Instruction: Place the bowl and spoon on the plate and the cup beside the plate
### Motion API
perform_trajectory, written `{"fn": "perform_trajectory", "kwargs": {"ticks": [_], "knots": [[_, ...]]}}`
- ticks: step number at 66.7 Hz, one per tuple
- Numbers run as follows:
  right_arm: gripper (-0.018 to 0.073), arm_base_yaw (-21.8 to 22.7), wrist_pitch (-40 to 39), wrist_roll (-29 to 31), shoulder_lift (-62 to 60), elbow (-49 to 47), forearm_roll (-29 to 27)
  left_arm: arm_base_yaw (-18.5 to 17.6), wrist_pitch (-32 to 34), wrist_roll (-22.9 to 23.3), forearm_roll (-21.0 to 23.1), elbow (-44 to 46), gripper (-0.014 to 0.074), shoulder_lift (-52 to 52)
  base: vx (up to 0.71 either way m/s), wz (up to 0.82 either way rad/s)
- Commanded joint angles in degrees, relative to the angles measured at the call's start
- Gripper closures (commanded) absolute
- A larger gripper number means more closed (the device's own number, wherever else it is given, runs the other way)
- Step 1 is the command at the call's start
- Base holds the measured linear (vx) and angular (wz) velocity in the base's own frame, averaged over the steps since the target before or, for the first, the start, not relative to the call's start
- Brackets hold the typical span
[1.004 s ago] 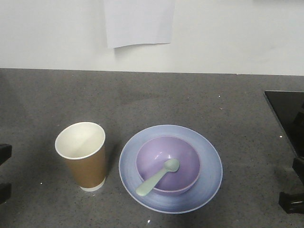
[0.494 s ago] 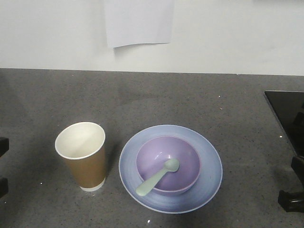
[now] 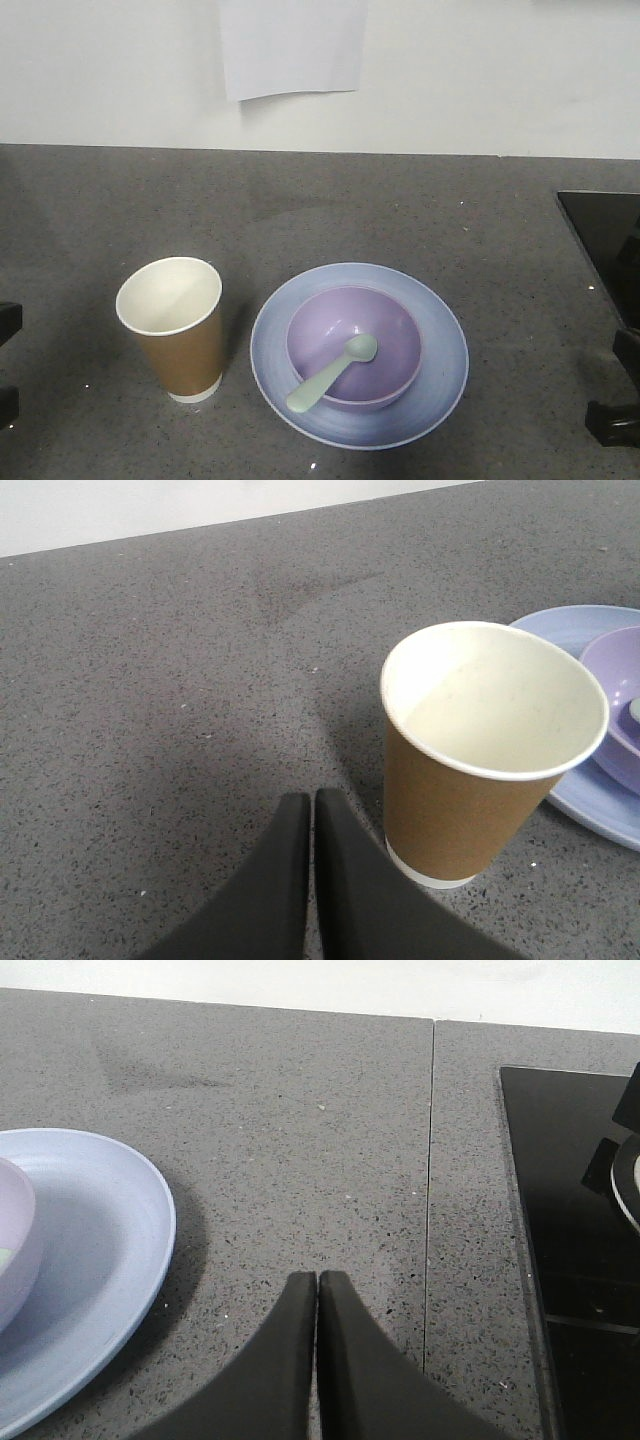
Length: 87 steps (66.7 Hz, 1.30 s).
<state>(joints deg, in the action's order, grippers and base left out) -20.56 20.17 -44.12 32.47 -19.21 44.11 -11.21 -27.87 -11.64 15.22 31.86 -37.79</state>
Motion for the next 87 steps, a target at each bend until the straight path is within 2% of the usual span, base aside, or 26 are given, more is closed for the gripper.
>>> {"fn": "perform_trajectory", "kwargs": {"ticks": [1,11,12,21,30,41,44,59,87], "knots": [[0.0564,0.21,-3.05,-0.19,0.34,-1.72,1.93,-0.27,3.18,0.45,0.93,1.42,0.0603,0.16,0.0,0.0],[0.0564,0.21,-2.81,-0.19,0.34,-1.72,1.93,-0.27,4.04,0.4,0.51,1.3,0.0603,0.16,0.0,0.0],[0.0564,0.21,-2.82,-0.19,0.34,-1.72,1.93,-0.54,15.77,-1.11,1.5,-7.92,0.0603,2.43,0.0,0.0],[0.0564,0.21,-2.82,-0.19,0.34,-1.72,1.93,-0.54,29.61,-0.98,6.43,-19.25,0.0603,7.12,0.0,0.0],[0.0564,0.21,-2.82,-0.19,0.34,-1.72,1.93,-0.54,36.29,-0.93,9.72,-28.87,0.0603,14.02,0.0,0.0],[0.0564,0.21,-2.82,-0.19,0.34,-1.72,1.93,-0.11,37.42,-0.99,9.49,-35.27,0.0603,22.44,0.0,0.0],[0.0564,0.21,-2.82,-0.19,0.34,-1.72,1.93,0.3,34.31,-2.25,8.79,-35.02,0.0603,24.27,0.0,0.0],[0.0564,0.21,-2.83,-0.26,0.34,-1.72,1.89,2.71,32.33,-7.6,7.56,-35.07,0.0603,31.55,0.0,0.0],[0.0564,0.21,-2.83,-0.26,0.34,-1.72,1.89,5.93,28.78,-7.6,7.55,-35.07,0.0603,39.53,0.0,0.0]]}}
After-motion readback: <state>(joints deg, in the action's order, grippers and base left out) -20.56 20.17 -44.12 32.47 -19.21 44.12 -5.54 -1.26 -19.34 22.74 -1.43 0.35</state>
